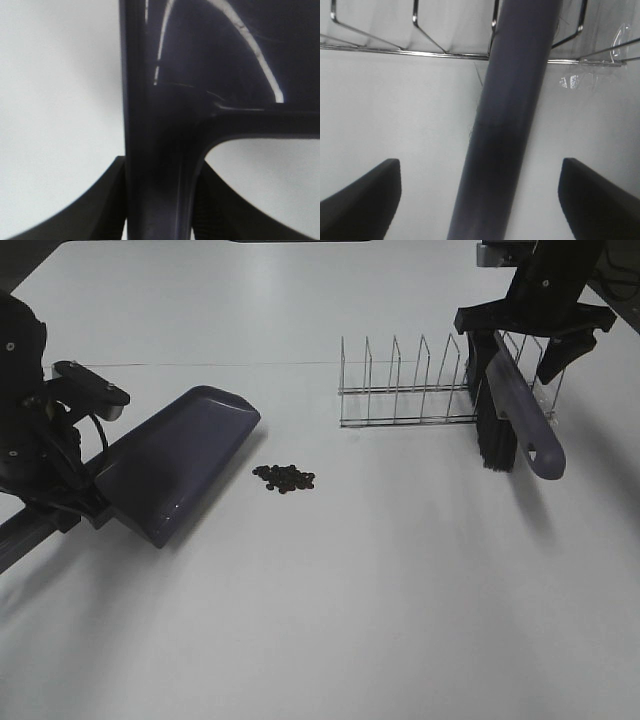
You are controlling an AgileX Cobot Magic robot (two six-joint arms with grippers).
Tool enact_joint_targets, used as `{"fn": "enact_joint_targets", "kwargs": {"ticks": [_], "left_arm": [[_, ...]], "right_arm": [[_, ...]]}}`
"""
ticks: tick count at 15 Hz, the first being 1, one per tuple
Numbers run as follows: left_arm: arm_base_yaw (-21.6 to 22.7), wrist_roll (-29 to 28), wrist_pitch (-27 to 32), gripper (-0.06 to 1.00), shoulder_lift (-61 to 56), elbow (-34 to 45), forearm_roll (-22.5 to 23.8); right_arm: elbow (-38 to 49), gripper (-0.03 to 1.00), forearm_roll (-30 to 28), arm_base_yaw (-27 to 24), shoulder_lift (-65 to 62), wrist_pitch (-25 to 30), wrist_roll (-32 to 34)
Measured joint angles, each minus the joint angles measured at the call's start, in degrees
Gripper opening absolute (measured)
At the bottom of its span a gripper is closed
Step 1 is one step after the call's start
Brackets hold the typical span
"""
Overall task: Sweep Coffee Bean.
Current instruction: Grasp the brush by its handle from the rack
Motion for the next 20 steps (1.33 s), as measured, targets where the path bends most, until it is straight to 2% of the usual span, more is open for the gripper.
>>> {"fn": "enact_joint_targets", "kwargs": {"ticks": [6,8,13,16,20], "left_arm": [[0.0,0.0,0.1,0.33,0.0,0.0,-1.5],[0.0,0.0,0.1,0.33,0.0,0.0,-2.1],[0.0,0.0,0.1,0.33,0.0,0.0,-2.5],[0.0,0.0,0.1,0.33,0.0,0.0,-2.5],[0.0,0.0,0.1,0.33,0.0,0.0,-2.5]], "right_arm": [[-0.1,0.74,-1.8,0.0,3.2,-0.2,-0.1],[-0.1,0.64,-1.8,0.0,3.2,-1.0,-0.1],[-0.1,0.58,-1.8,0.0,3.2,-2.7,-0.1],[-0.1,0.40,-1.8,0.0,3.2,-3.2,-0.1],[-0.1,0.33,-2.7,-0.1,3.6,-2.7,0.0]]}}
